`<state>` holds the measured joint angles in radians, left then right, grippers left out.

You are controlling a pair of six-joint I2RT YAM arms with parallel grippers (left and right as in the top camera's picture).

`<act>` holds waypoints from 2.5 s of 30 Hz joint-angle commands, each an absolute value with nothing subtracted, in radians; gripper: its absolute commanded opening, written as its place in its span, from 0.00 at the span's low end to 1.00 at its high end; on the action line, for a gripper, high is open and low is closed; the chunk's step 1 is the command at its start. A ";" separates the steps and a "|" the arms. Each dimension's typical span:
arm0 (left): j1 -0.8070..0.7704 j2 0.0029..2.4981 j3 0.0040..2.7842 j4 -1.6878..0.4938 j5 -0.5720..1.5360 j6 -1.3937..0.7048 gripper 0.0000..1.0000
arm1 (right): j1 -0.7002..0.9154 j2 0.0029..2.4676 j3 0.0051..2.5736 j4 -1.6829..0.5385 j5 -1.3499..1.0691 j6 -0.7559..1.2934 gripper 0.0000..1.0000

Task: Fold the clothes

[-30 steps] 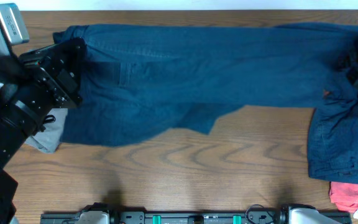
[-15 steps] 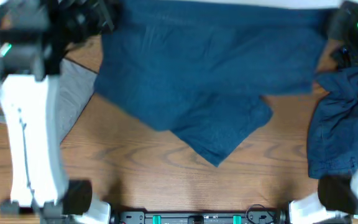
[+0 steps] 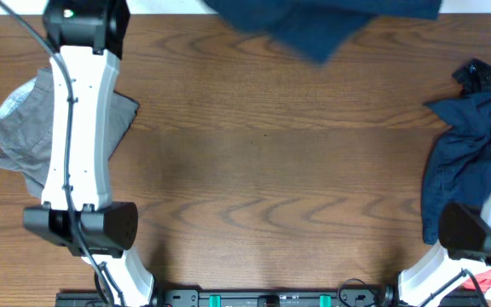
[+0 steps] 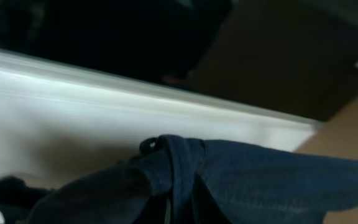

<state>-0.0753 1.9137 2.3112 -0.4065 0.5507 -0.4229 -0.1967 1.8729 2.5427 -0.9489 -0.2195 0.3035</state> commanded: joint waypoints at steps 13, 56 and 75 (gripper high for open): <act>-0.119 1.893 2.045 -1.336 0.463 -0.224 0.06 | -0.314 1.846 2.251 -1.648 0.154 0.298 0.01; -0.122 1.196 0.936 -0.783 0.128 -0.675 0.06 | -0.105 1.444 1.399 -0.887 -0.121 0.186 0.01; -0.088 1.563 0.936 -0.179 0.077 -0.694 0.15 | 0.039 1.830 1.399 -0.379 -0.118 0.186 0.08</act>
<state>-0.0948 1.5261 0.9394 -0.2245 0.1165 -0.6876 0.0231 1.7866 1.3911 -0.4137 -0.1421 0.1959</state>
